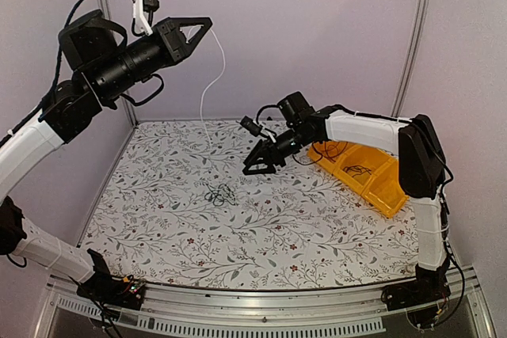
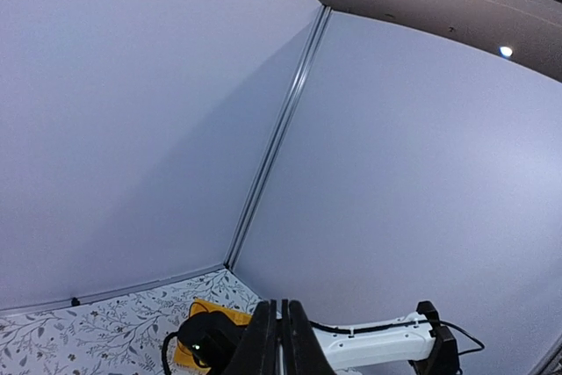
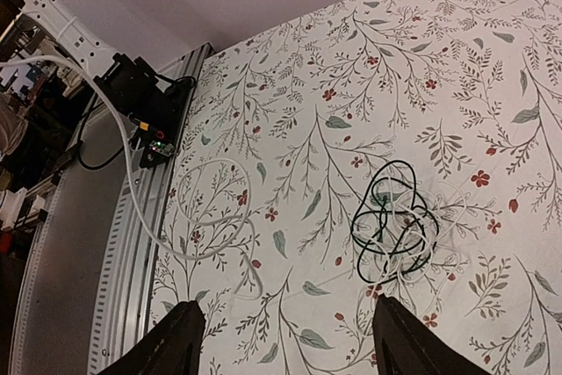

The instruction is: Untangle the cables

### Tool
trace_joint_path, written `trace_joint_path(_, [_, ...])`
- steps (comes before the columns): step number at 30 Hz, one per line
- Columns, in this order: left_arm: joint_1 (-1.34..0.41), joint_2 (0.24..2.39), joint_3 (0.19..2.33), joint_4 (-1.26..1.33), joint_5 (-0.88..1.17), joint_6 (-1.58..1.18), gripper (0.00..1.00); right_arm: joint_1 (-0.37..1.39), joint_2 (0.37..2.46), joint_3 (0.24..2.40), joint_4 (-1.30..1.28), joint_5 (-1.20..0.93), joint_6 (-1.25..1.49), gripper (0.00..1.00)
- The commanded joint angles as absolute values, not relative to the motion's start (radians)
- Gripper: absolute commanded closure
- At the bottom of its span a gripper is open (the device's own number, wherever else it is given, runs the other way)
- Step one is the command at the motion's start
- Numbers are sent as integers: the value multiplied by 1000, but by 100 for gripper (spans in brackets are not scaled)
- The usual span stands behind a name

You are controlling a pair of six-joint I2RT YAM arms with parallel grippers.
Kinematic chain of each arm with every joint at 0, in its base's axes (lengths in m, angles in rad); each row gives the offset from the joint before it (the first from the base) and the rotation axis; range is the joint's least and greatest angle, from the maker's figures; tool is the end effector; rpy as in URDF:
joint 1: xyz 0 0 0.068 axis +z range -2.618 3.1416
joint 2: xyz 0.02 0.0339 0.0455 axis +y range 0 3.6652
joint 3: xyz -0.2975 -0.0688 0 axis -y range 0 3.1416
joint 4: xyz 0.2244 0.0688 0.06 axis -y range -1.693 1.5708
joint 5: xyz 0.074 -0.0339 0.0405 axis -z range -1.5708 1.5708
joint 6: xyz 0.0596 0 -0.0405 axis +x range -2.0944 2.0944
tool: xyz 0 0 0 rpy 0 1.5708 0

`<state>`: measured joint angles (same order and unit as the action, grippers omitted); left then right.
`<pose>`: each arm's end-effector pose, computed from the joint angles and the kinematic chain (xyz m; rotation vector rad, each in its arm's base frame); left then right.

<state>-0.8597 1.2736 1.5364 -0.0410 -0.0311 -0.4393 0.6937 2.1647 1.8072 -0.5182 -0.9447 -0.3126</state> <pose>0.1739 -0.1990 0.5436 0.2714 1.4056 -1.0648 0.3439 0.3488 0.2541 -1.4946 1.8251 1.3228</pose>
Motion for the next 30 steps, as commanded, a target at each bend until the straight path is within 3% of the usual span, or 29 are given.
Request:
trace_joint_path(1, [-876, 1242, 1523, 24, -23, -452, 100, 706, 2134, 1792, -538, -953, -345, 30])
trace_joint_path(21, [-901, 1226, 1510, 31, -42, -466, 100, 785, 2145, 1775, -557, -1062, -366, 34])
trace_joint_path(30, [-905, 1228, 1502, 38, -46, -469, 100, 804, 2119, 1821, -579, -1045, -429, 26])
